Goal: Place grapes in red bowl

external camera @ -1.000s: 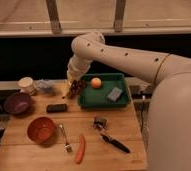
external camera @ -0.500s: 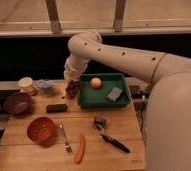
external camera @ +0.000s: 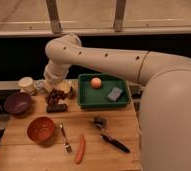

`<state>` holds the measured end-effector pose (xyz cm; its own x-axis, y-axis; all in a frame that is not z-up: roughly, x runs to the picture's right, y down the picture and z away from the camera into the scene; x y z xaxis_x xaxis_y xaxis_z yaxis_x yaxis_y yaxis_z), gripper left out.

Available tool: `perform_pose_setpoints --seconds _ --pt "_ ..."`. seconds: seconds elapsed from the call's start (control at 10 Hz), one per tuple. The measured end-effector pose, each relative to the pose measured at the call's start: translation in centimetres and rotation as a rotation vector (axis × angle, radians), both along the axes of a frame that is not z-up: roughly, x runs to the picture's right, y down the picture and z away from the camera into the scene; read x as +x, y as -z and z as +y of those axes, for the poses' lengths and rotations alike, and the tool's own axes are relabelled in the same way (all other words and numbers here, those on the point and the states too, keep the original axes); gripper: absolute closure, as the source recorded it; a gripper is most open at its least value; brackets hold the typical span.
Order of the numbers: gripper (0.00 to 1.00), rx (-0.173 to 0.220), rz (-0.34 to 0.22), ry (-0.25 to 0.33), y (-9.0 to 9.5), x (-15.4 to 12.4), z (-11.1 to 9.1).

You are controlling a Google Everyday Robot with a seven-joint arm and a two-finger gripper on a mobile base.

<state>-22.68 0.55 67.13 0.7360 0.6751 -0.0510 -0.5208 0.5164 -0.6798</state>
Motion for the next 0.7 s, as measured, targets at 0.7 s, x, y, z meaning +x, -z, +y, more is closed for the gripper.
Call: perform_pose_setpoints --seconds 0.7 --pt "1.0 -0.048 -0.123 0.17 3.1 -4.6 5.1"
